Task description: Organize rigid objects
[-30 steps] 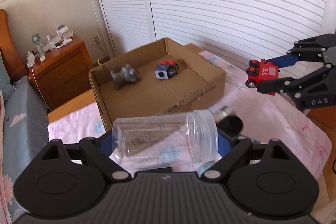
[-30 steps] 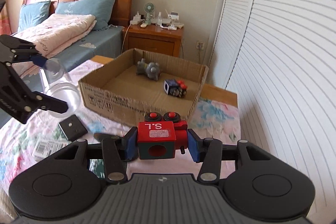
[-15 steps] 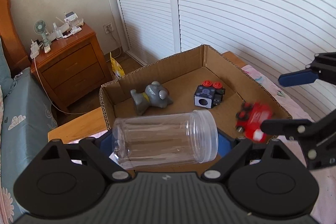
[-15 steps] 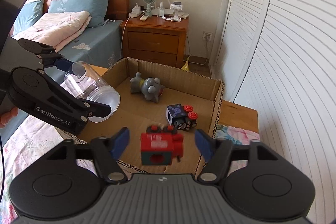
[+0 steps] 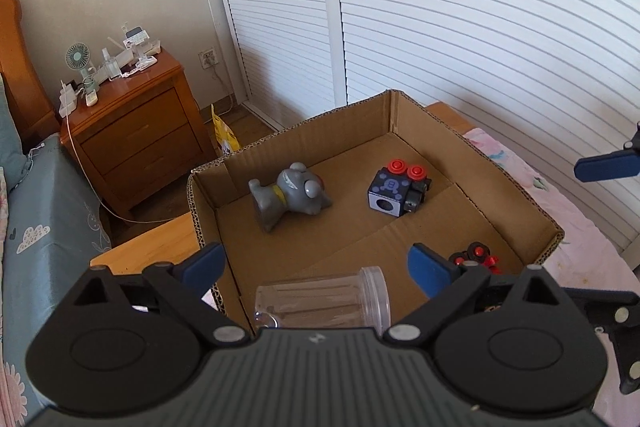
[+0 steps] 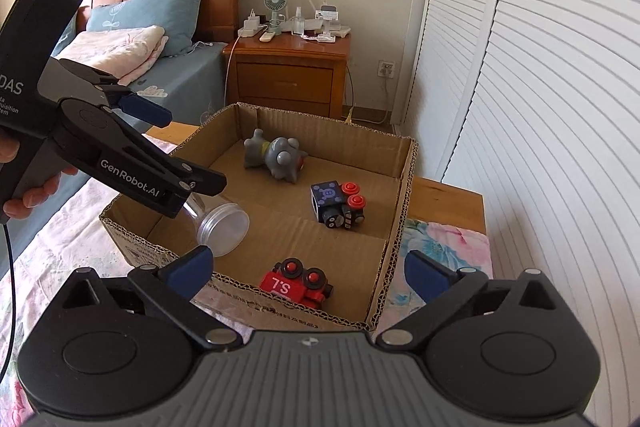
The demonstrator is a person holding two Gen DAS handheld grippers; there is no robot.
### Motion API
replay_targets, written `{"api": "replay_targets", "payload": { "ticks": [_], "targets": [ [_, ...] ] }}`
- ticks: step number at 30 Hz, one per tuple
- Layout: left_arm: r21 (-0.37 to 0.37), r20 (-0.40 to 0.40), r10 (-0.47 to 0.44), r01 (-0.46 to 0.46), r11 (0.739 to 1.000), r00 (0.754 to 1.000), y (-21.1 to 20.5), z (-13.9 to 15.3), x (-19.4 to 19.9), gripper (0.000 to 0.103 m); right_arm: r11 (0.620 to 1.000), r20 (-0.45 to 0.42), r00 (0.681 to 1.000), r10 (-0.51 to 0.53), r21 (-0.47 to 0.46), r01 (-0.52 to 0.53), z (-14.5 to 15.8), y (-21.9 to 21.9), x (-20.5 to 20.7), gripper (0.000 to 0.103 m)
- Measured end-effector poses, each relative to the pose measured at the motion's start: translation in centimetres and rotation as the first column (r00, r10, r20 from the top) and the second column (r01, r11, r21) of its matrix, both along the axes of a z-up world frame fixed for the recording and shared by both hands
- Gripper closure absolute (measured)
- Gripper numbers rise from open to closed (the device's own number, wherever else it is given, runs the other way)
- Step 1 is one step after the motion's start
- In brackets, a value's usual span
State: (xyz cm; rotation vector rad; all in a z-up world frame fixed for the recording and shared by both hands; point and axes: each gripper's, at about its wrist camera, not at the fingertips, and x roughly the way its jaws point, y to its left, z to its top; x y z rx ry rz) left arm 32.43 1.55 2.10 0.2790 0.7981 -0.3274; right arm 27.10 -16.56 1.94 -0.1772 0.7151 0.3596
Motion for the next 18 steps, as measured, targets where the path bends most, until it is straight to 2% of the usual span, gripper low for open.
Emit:
{"api": "replay_targets", "payload": {
  "ticks": [10, 18],
  "targets": [
    [-0.013, 0.022, 0.001, -0.001, 1.000, 1.000, 0.6, 1.8, -5.0, 0.003, 1.000, 0.022, 1.000, 0.004, 0.013, -0.005, 0.6, 0.2, -3.3, 0.000],
    [-0.018, 0.049, -0.016, 0.016, 1.000, 0.999, 1.0, 1.5, -10.8, 0.003, 0.999, 0.023, 0.999, -0.042, 0.026, 0.042, -0.4, -0.2, -7.0, 0.000]
  ]
}}
